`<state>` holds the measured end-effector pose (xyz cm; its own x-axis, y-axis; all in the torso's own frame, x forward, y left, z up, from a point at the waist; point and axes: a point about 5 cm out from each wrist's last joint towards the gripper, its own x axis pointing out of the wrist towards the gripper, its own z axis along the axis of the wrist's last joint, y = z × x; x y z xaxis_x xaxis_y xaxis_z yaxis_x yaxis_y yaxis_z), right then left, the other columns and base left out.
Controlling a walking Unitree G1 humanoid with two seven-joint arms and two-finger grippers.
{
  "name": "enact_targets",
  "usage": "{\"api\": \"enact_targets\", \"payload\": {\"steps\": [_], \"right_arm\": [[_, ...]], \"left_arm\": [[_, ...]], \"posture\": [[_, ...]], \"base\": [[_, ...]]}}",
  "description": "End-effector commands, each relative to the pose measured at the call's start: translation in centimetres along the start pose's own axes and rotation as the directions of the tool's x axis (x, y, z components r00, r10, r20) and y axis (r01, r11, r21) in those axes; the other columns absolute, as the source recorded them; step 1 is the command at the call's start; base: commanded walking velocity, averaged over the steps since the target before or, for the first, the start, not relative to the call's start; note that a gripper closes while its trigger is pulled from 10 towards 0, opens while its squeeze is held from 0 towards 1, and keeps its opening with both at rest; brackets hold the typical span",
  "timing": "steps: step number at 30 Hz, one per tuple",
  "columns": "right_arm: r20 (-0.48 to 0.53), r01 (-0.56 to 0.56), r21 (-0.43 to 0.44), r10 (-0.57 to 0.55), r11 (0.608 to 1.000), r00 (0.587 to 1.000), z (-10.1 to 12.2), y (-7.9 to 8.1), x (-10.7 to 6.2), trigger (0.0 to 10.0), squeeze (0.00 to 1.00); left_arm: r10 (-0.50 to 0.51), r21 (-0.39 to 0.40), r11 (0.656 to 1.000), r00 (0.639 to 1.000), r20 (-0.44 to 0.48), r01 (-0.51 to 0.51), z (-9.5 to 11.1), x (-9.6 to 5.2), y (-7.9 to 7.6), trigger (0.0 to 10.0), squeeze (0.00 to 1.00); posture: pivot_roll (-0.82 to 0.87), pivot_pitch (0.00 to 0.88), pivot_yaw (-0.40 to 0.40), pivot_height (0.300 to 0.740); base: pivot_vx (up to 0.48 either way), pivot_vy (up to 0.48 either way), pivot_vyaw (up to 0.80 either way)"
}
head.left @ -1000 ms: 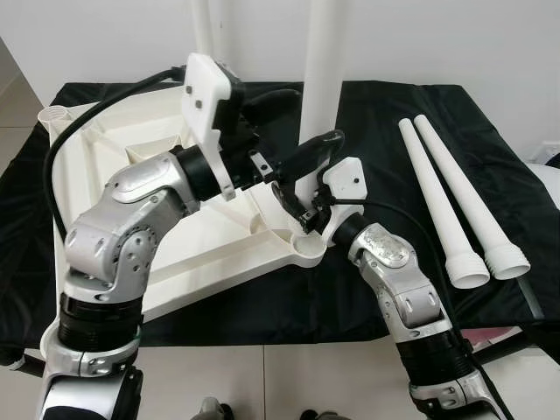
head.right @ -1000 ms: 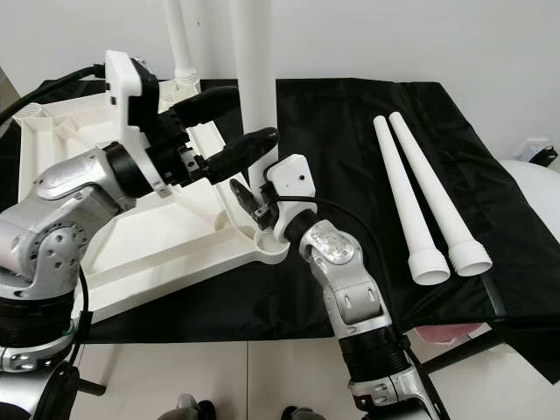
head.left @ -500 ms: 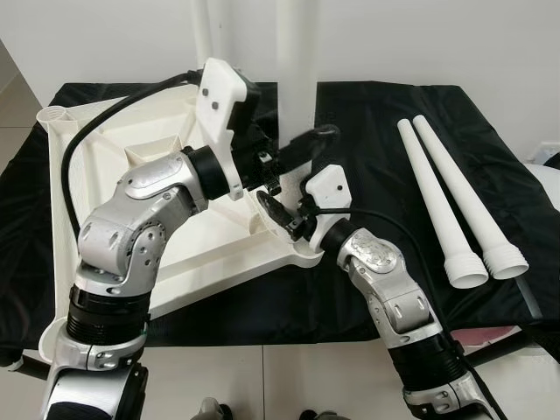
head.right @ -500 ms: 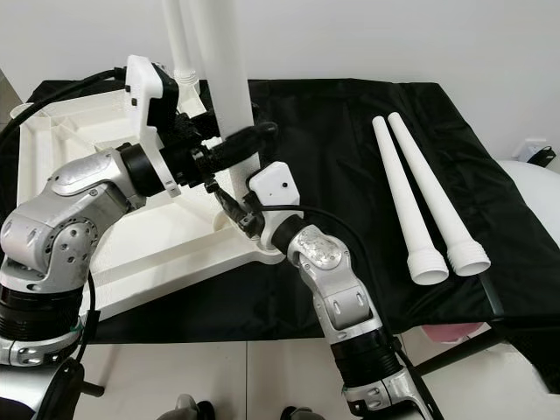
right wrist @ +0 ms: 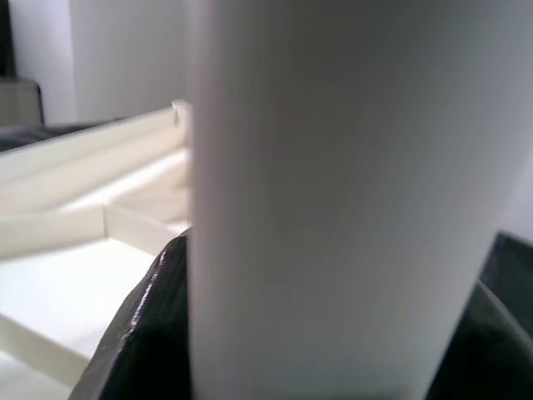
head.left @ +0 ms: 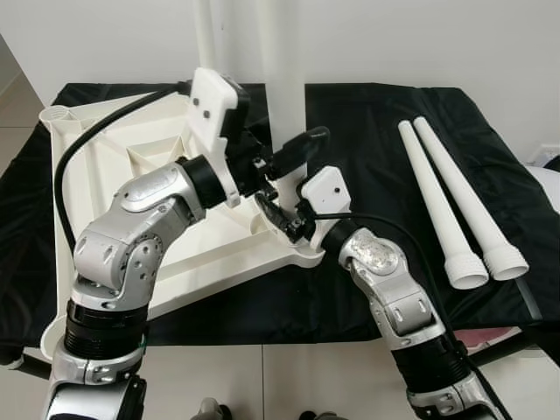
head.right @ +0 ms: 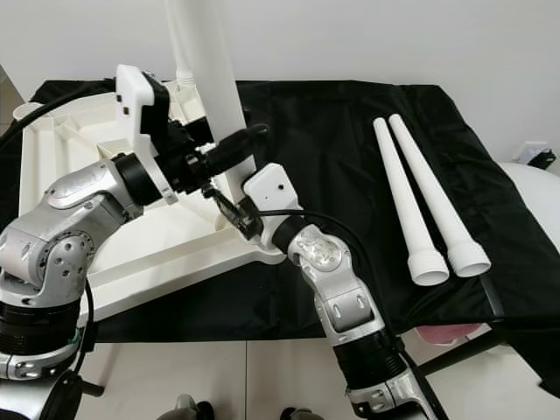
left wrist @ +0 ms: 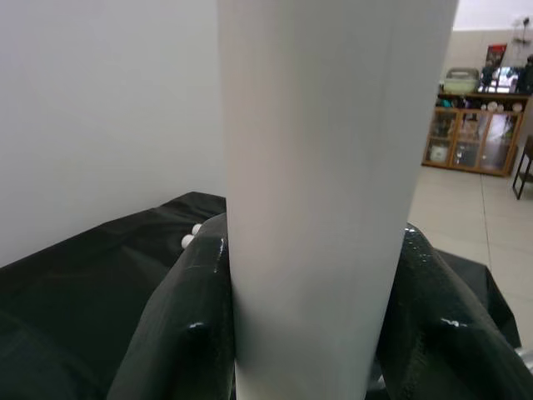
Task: Building children table
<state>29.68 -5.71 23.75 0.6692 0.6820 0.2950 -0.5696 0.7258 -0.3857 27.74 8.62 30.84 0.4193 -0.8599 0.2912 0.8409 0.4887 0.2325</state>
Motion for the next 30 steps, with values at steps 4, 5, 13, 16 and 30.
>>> {"api": "enact_targets", "payload": {"steps": [4,5,13,16,30], "right_arm": [[0.037,-0.033,0.027,0.032,0.999,0.999,1.1,0.3,-0.4,10.0,0.00],[0.037,-0.033,0.027,0.032,0.999,0.999,1.1,0.3,-0.4,10.0,0.00],[-0.019,0.055,0.075,-0.054,0.996,0.998,0.1,0.0,-1.3,10.0,0.00],[-0.046,0.093,0.076,-0.090,0.993,0.995,-0.4,-0.1,-1.5,10.0,0.00],[-0.032,0.114,0.032,-0.113,0.993,0.993,0.3,-0.2,-0.9,10.0,0.00]], "left_arm": [[0.004,0.050,0.999,1.000,0.008,-0.004,0.6,0.0,0.1,0.0,0.00],[0.004,0.050,0.999,1.000,0.008,-0.004,0.6,0.0,0.1,0.0,0.00],[0.032,0.069,0.997,0.999,0.000,-0.032,0.7,-0.1,0.7,0.0,0.00],[0.036,0.072,0.997,0.999,0.000,-0.036,0.7,-0.1,0.9,0.0,0.00],[0.025,0.081,0.996,0.999,-0.032,-0.023,-0.1,-0.1,0.8,0.0,0.00]], "posture": [[0.02,0.103,-0.024,0.740],[0.02,0.103,-0.024,0.740],[0.02,0.106,-0.020,0.740],[0.02,0.107,-0.018,0.740],[0.02,0.108,-0.017,0.740]], "base": [[0.000,0.000,0.00],[0.000,0.000,0.00],[0.000,0.000,0.00],[0.000,0.000,0.00],[0.000,0.000,0.00]]}}
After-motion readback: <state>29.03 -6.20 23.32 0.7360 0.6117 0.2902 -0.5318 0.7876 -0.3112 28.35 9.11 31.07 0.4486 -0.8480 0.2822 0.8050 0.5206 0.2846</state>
